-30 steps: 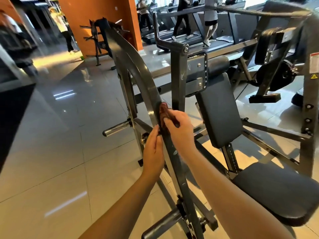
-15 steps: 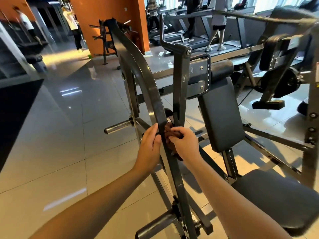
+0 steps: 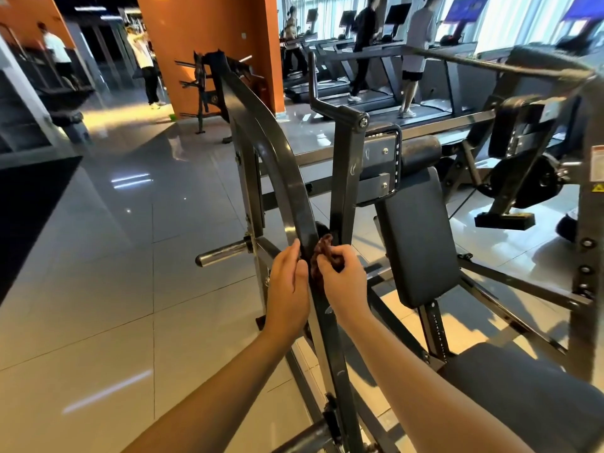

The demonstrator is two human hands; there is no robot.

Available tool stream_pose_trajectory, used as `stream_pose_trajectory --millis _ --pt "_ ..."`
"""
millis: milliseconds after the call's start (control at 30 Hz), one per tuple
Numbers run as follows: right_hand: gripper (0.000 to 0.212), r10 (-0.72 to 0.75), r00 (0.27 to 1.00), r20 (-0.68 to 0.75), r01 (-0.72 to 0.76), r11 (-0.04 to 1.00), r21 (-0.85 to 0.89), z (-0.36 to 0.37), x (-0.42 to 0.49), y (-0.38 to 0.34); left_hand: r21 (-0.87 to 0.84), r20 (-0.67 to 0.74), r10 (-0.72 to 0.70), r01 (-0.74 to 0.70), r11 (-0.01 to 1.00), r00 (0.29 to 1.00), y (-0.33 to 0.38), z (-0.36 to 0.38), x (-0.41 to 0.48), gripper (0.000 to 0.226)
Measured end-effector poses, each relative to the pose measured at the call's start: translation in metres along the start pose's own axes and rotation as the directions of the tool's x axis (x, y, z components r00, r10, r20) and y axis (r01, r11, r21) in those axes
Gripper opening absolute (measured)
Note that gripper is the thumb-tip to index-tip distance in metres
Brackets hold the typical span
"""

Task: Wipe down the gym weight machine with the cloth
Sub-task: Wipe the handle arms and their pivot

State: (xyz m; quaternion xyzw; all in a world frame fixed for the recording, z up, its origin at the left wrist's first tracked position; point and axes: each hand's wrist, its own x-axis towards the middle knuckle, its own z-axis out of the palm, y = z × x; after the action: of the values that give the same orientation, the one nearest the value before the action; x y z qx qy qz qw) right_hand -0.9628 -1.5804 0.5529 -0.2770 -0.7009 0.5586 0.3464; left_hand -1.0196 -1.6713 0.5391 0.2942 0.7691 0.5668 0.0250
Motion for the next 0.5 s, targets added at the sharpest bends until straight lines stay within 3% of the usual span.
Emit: stream_pose_trajectory --millis 267,500 --pt "0.011 -0.207 0.978 -0.032 0.208 0.976 0.062 0.026 0.047 -0.068 -0.096 0.006 0.008 -0.007 0.995 1.0 0.018 -0.01 0.022 0.057" --pt "0.01 0.024 1.0 -0.007 -0.023 0.998 0.055 0.006 -0.013 0.015 -0.101 0.023 -0.065 0.067 0.993 0.998 -0.006 0.006 -0.005 0.047"
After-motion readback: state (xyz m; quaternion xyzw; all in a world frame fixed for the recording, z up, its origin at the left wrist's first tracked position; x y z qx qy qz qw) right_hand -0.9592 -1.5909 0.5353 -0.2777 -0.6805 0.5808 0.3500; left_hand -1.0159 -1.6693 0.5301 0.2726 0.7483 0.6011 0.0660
